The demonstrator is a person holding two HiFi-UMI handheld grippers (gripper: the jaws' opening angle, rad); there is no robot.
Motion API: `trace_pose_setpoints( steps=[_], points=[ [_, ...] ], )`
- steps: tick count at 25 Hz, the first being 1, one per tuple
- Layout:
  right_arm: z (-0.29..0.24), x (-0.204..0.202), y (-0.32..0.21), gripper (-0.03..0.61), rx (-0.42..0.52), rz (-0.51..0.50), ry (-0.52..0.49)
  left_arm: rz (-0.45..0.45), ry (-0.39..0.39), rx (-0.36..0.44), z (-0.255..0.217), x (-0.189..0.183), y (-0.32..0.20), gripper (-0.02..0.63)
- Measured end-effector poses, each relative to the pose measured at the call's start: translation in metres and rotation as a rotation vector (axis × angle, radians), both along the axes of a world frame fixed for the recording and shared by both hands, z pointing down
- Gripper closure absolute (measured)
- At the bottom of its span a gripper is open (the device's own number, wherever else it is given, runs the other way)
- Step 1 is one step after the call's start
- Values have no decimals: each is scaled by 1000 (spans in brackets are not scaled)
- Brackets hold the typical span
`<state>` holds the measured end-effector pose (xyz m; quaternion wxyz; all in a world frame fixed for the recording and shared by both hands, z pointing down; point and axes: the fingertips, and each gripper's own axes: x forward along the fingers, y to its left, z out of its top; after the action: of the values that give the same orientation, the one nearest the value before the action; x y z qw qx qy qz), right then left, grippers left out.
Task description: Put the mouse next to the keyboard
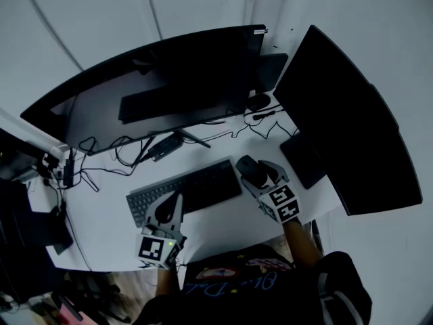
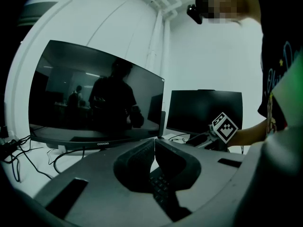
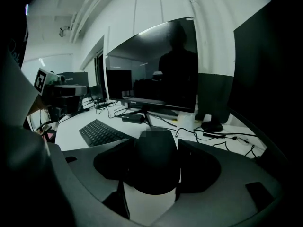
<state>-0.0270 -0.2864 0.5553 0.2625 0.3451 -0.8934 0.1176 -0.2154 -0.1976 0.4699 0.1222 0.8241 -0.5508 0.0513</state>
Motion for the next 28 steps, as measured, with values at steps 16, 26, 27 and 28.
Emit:
trace_pose_setpoints(
  steps=[16, 26, 27, 28],
  points=[
    [55, 37, 15, 307, -78, 149, 46, 37, -22, -42, 8, 13, 0, 609],
    [83, 38, 23, 307, -131, 181, 72, 42, -37, -51, 7, 13, -3, 611],
    [85, 38, 24, 307, -136, 185, 72, 42, -37, -51, 7, 13, -3, 609],
    [88, 38, 24, 307, -141, 188, 73, 41, -37, -51, 7, 13, -3, 609]
  ],
)
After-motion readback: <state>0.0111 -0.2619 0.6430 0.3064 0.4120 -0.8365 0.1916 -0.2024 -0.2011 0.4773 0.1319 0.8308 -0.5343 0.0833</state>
